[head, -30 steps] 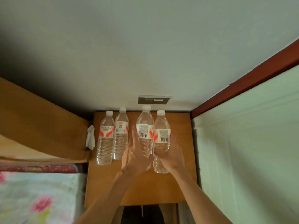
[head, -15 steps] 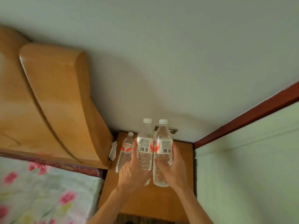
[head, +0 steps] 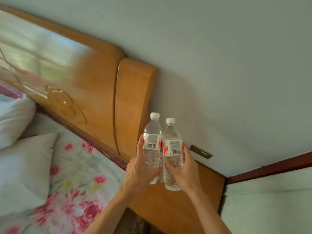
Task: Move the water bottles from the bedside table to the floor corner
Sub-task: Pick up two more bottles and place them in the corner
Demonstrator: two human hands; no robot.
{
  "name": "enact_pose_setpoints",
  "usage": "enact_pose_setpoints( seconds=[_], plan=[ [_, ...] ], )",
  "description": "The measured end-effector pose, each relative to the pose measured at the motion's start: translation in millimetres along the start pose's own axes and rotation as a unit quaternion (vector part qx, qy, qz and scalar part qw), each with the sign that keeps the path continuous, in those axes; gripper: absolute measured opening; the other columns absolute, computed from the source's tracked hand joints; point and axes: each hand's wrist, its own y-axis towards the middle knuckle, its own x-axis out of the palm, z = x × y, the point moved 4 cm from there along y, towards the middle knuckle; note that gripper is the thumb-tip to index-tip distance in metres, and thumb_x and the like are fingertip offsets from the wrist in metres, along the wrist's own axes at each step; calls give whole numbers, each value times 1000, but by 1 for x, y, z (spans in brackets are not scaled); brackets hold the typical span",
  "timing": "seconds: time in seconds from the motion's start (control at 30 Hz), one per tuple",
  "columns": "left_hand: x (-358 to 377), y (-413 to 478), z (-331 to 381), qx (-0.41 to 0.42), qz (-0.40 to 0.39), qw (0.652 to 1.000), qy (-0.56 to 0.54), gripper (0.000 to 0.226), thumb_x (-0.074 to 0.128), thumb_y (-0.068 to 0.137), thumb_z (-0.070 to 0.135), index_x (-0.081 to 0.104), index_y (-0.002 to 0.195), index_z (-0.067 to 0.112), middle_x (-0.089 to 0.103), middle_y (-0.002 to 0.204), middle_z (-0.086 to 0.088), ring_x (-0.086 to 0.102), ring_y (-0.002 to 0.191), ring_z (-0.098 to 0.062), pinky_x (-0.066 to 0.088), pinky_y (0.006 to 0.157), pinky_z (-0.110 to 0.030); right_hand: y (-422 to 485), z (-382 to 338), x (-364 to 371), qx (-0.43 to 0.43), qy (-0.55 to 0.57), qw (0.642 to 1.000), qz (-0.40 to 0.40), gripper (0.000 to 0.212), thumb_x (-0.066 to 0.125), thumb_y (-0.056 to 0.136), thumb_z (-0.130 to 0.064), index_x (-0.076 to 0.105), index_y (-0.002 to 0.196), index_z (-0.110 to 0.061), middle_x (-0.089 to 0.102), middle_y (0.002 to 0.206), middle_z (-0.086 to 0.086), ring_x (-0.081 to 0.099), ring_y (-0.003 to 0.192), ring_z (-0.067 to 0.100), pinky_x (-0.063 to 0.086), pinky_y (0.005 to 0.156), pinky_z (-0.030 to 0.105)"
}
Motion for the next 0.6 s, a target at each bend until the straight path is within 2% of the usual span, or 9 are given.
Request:
enact_pose_setpoints(
  seconds=[0.03,0.1,0.2,0.23,0.3,0.37,0.43,0.53,0.6],
  plan=[
    [-8,-4,-2,-1,17,1000,2,121,81,67,50,-3,153,31,57,121,23,63,96,4,57,80,-23,0,-4,6,-11,-1,1000,-12,88,75,61,-55,39,139,-37,55,116,-32,57,98,-14,50,82,13],
    [-26,-14,-6,-6,46,999,3,121,81,68,50,-3,153,29,50,123,29,57,101,14,49,80,-9,0,-12,17,-28,-8,999,-32,86,79,67,-50,39,142,-34,53,117,-33,56,99,-16,48,75,7],
    [-55,-32,-11,-29,92,995,-6,119,82,70,42,-3,153,29,39,122,40,47,101,28,41,77,2,-1,-22,38,-46,-21,996,-67,87,82,70,-41,38,144,-31,59,126,-19,60,107,-6,51,75,8],
    [-64,-39,-14,-34,110,993,1,118,81,71,38,-3,153,30,37,124,40,47,100,27,41,76,2,-2,-27,46,-53,-23,995,-79,88,83,71,-40,37,145,-31,59,127,-17,61,109,-2,53,78,11],
    [-81,-54,-21,-49,135,989,23,118,80,73,36,-7,152,31,41,130,30,55,94,13,45,75,-6,-5,-39,61,-74,-29,992,-102,88,83,71,-41,37,144,-30,59,127,-17,62,112,4,56,83,18],
    [-96,-67,-28,-67,164,983,55,118,79,72,36,-9,151,32,53,131,11,56,85,-1,46,71,-13,-10,-54,76,-94,-30,988,-121,83,83,71,-42,38,140,-32,56,121,-23,62,106,0,53,75,12],
    [-111,-81,-36,-79,193,975,70,118,80,71,34,-7,151,32,59,128,-3,57,80,-8,43,65,-10,-19,-72,94,-111,-21,982,-152,82,82,71,-42,33,137,-40,54,116,-29,60,99,-8,49,68,6],
    [-134,-104,-44,-93,225,968,63,119,82,72,30,-7,150,32,57,129,-4,57,78,-7,44,63,-6,-35,-97,121,-130,-7,972,-196,82,81,70,-42,30,134,-43,54,110,-32,60,92,-19,47,66,1],
    [-149,-121,-52,-111,258,958,60,119,83,71,29,-7,149,34,56,129,-2,56,77,-5,43,63,-5,-45,-112,139,-145,-8,965,-217,78,79,67,-48,33,130,-44,60,109,-27,62,94,-16,51,69,7]
  ],
)
